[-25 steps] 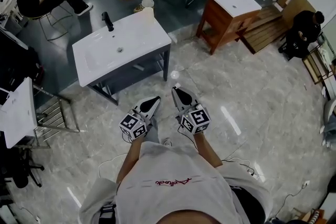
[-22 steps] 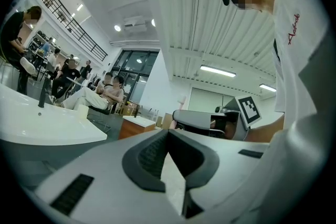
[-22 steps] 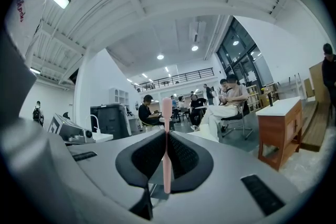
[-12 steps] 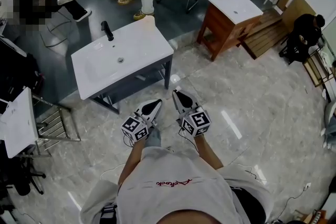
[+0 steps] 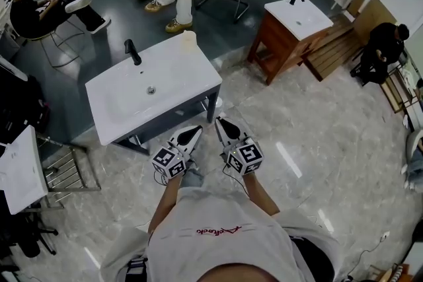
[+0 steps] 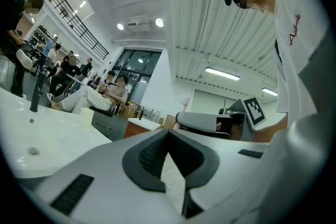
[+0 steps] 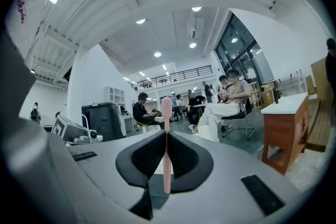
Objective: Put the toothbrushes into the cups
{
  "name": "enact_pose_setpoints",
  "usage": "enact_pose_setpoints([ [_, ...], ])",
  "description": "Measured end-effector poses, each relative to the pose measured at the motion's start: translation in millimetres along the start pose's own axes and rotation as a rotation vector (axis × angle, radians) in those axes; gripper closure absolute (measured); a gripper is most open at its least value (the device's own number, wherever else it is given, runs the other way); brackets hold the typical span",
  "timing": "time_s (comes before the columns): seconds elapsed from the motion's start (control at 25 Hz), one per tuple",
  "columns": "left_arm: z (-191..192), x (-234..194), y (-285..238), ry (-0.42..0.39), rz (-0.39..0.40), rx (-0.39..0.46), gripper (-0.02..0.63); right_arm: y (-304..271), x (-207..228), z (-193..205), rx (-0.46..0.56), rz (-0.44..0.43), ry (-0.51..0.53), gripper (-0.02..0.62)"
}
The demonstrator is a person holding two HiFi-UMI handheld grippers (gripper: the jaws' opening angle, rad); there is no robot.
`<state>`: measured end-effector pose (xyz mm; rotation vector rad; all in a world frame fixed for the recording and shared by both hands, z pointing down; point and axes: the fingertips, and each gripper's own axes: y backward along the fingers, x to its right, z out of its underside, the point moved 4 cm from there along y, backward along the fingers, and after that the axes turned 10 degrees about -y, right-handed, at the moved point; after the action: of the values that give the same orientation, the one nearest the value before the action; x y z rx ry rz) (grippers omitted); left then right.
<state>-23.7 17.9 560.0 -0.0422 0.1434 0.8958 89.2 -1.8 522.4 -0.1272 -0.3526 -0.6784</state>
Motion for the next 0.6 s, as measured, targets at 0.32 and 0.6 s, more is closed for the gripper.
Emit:
enact_pose_setpoints([
  [0.32,-7,-58,-24,0.019,0.038,-0.003,0.592,-53,23,-9,-0.005,0.048,-0.004,0.586],
  [0.6,-25,-113,-36,0.022,0.061,-0.006,0.592,-107,32,-21,-0.007,0.075,-0.004,0.586],
])
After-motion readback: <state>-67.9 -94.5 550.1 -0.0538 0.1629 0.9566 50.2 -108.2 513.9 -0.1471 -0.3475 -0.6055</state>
